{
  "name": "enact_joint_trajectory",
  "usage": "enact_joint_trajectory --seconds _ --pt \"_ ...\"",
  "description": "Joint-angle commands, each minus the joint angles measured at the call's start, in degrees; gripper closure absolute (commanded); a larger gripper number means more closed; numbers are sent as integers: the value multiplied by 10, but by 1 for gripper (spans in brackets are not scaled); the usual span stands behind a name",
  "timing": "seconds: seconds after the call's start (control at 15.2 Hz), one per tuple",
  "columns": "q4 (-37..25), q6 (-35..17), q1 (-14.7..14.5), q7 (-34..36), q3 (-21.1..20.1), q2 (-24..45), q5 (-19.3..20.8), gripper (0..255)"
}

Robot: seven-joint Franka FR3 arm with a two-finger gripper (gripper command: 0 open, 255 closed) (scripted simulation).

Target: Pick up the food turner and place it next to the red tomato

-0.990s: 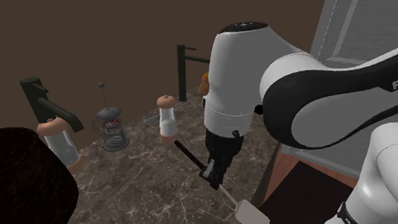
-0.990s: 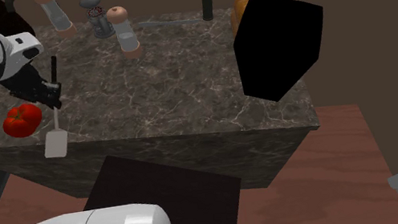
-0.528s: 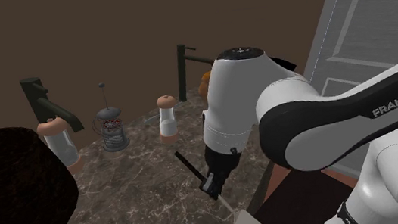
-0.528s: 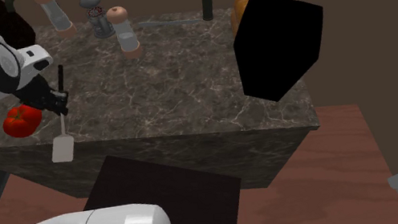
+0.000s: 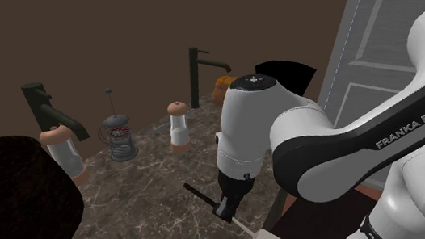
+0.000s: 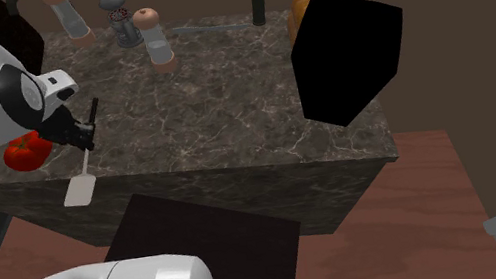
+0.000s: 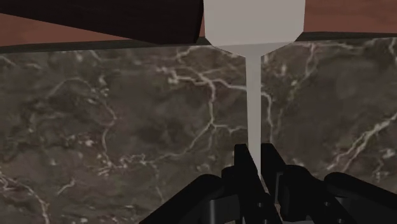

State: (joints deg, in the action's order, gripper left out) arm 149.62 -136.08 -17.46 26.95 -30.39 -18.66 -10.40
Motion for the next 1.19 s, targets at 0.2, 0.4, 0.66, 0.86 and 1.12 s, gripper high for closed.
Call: enact_joint_trajectory --seconds 0.2,0.4,0.66,0.86,1.12 --pt "1 -4 0 2 -2 3 1 255" --pt "1 -4 0 2 -2 3 1 0" --pt "1 -4 0 2 -2 3 1 0" --pt "-15 43 -6 -7 9 -29 -8 0" --pt "-33 85 -10 -12 19 -54 -12 0"
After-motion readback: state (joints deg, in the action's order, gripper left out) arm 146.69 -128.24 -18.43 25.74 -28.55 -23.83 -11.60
